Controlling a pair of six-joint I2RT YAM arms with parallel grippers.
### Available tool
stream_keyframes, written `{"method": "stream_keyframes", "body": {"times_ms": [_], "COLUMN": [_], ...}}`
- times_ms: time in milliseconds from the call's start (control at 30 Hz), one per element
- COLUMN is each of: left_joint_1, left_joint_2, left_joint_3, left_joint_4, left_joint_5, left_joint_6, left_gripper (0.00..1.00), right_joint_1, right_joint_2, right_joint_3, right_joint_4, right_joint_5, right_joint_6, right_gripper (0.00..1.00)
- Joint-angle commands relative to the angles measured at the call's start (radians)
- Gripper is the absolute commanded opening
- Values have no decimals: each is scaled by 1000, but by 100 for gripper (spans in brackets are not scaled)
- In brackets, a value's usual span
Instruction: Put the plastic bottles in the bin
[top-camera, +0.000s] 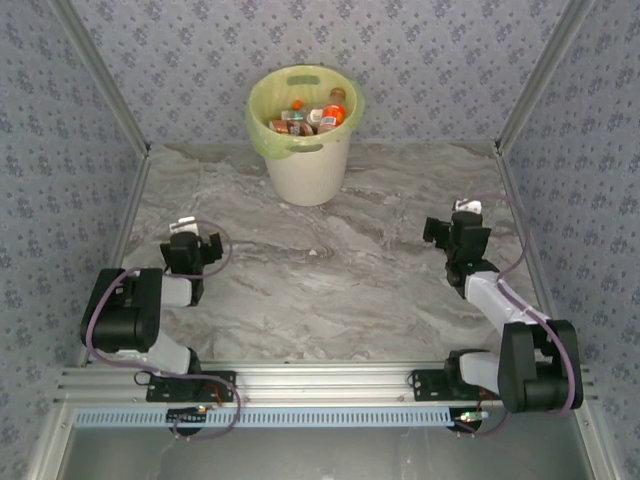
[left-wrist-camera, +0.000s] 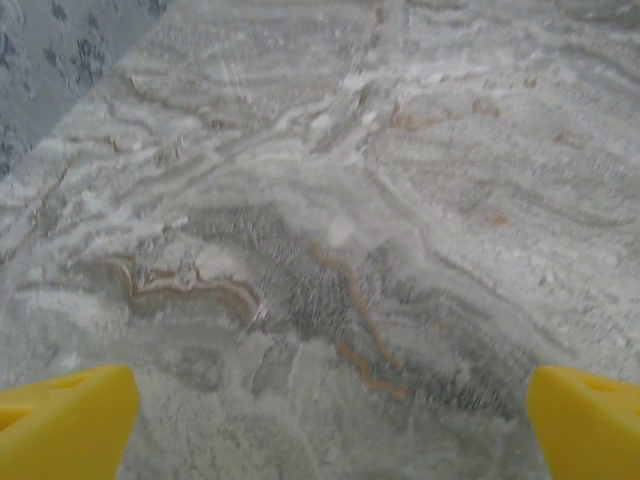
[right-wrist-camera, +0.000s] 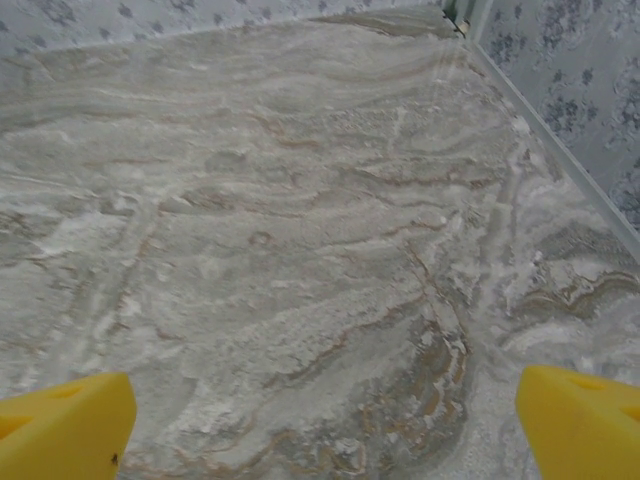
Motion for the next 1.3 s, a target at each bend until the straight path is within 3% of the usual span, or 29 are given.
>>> {"method": "stream_keyframes", "body": {"times_ms": [0,167,500,600,733,767,1267], "left_joint_1": [2,2,2,1,2,1,2], "left_joint_2": [-13,-15,-14,-14,-14,-14,-13], "left_joint_3": [25,24,22,22,22,22,24], "left_joint_4": [67,67,70,69,70,69,68], "left_joint_5": [-45,-44,-40,-41,-40,-40,-40], "left_joint_6": [11,12,12,12,12,12,14], "left_gripper": [99,99,100,99,99,99,100], "right_joint_1": [-18,-27,-54,-48,-58,-82,-80], "right_joint_2": [47,119,241,294,298,299,300], "right_joint_3": [-58,-104,-286,-260,-128,-133,-129], "right_joint_4": [189,347,790,796,543,558,543], "right_joint_5": [39,45,-78,-111,-144,-202,-211], "right_joint_6": [-15,-76,-124,-146,-138,-135,-144], "right_gripper": [100,100,100,100,100,100,100]}}
